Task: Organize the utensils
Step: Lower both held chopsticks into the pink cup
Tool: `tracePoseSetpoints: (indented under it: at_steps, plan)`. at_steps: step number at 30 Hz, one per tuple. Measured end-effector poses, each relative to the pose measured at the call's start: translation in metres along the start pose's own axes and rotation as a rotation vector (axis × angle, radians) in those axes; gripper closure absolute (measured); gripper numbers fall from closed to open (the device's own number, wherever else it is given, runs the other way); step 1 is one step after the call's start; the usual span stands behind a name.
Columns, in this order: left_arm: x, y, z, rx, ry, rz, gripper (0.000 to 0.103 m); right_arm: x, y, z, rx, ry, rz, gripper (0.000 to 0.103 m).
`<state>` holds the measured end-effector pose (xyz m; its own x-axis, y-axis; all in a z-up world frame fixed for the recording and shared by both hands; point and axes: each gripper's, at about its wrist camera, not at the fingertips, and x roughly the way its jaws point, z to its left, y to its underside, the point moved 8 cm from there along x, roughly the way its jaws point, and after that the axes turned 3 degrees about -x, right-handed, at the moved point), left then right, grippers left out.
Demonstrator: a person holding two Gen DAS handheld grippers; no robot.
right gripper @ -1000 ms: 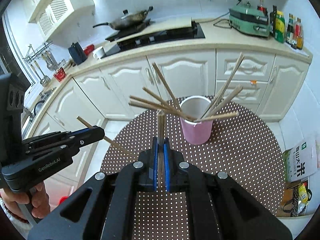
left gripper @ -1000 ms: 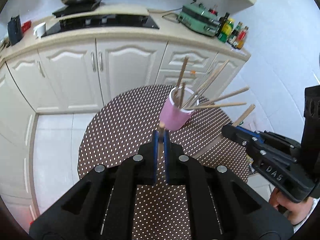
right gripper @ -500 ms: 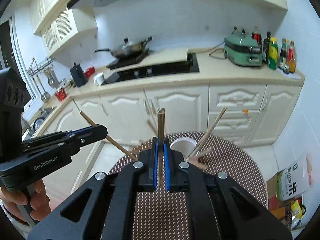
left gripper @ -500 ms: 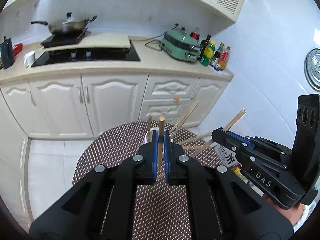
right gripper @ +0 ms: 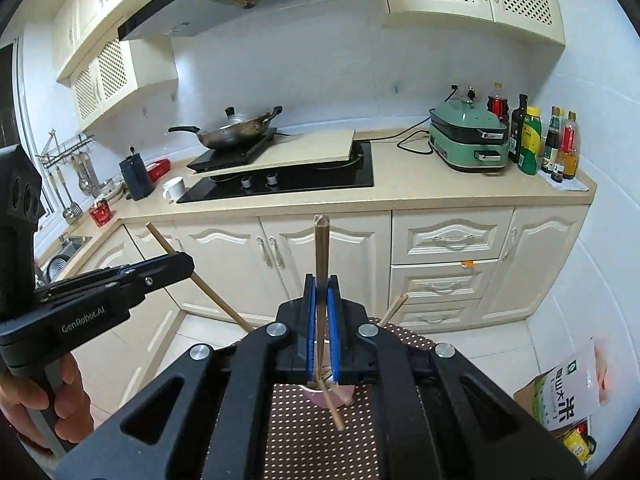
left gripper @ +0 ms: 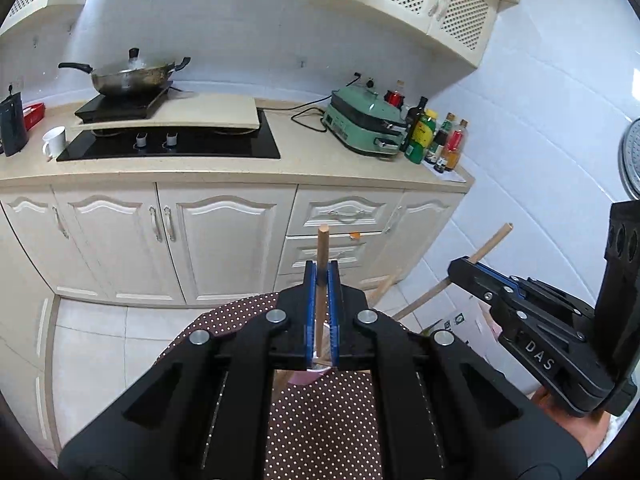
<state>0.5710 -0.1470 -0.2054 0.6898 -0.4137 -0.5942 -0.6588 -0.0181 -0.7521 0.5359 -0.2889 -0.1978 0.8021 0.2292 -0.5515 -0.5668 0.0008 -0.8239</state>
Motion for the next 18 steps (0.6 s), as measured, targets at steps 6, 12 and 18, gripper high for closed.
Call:
tracePoseSetpoints:
  at_steps: [6,12,18]
  plan:
    - [0.027,0.012,0.006,-0.009,-0.02,0.06,0.097,0.02,0.011,-0.008,-0.006,0.003,0.048,0.099]
    - [0.05,0.034,0.011,-0.012,-0.034,0.132,0.097,0.035,0.026,-0.007,-0.018,0.0,0.104,0.099]
    - [0.065,0.051,0.009,0.002,-0.048,0.18,0.097,0.051,0.046,-0.005,-0.023,-0.004,0.16,0.098]
